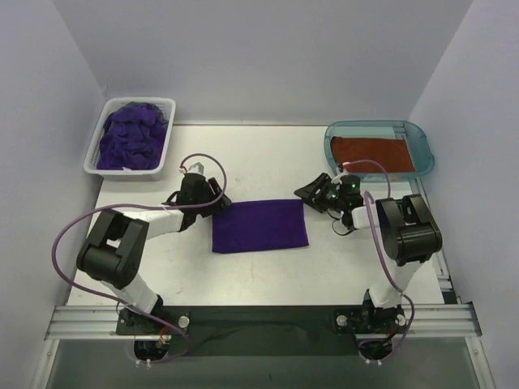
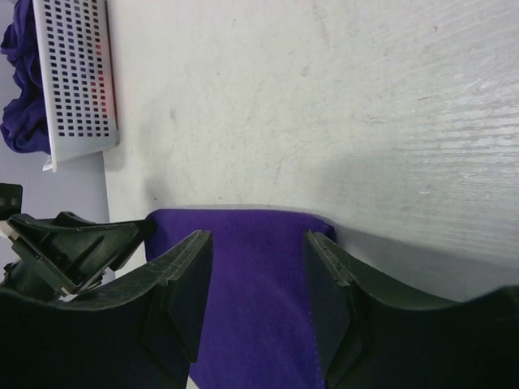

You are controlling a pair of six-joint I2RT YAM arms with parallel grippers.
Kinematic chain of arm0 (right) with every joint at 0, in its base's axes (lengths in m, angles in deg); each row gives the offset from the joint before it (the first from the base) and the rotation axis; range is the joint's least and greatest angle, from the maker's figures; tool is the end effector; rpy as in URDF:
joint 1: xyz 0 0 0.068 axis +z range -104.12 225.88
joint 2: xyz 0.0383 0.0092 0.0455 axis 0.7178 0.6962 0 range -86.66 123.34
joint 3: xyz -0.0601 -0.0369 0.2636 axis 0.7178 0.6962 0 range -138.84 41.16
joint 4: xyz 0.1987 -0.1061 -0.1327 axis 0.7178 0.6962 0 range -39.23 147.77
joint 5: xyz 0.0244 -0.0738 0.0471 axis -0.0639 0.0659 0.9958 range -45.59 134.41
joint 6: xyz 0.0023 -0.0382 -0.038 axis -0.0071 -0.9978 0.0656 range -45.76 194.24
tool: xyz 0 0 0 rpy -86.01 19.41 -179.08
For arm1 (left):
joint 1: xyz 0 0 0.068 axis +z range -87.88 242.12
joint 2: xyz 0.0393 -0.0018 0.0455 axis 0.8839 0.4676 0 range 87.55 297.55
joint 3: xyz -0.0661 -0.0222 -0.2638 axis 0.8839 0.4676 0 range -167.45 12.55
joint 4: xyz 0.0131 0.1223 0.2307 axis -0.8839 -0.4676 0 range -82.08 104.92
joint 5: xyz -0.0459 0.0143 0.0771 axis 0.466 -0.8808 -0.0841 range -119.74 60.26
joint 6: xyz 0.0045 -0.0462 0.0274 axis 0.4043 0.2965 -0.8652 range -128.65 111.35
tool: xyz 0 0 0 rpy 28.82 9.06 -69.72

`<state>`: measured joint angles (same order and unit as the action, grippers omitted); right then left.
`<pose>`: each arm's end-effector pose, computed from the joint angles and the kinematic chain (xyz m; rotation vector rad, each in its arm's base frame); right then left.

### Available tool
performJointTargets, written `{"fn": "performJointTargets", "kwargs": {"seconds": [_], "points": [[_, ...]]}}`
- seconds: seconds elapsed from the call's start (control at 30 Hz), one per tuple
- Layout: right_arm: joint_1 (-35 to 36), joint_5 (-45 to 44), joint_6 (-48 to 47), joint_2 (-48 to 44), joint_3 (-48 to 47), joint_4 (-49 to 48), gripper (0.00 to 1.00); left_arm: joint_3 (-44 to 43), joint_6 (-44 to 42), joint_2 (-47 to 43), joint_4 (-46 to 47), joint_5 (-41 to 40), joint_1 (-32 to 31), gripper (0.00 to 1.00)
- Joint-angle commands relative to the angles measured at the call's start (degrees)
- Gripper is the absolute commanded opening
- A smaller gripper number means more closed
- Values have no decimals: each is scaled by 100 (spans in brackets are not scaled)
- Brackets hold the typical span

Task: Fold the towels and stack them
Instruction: Fold the towel, then neatly place the folded towel into the bin

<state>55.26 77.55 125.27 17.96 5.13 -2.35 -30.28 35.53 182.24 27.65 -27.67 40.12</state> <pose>0.3245 0.0733 0.1351 0.2794 1.9706 1.2422 0.3008 -0.1229 0.1518 -0.4300 2.2981 -0.6424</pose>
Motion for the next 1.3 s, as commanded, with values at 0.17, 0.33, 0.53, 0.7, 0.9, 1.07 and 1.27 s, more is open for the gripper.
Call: {"fn": "performJointTargets", "kwargs": {"seconds": [0.17,0.33,0.53,0.7,0.9,1.07,1.27], "points": [[159,95,-558,-1689,157,1547,48,37,-305,-1602,-1130,-496,-304,65],[572,78,-577,-2428,727,2314,42,555,71,-2419,-1800,-980,-1016,57],[749,-10,-146,-2771,1432,2814,36,1443,582,-2474,-1748,-1015,-1412,53],[810,-264,-119,-2745,1590,3387,37,1743,916,-2298,-1765,-1278,-1334,51],[1178,-625,-136,-3148,1469,3817,37,1752,1005,-2578,-2353,-1577,-895,50],[1513,-1133,-408,-3649,1178,4379,38,1392,364,-3167,-3020,-1743,-331,55],[1294,-2312,-1680,-4862,370,6348,65,444,-796,-3414,-3653,-2190,-1136,76]]}}
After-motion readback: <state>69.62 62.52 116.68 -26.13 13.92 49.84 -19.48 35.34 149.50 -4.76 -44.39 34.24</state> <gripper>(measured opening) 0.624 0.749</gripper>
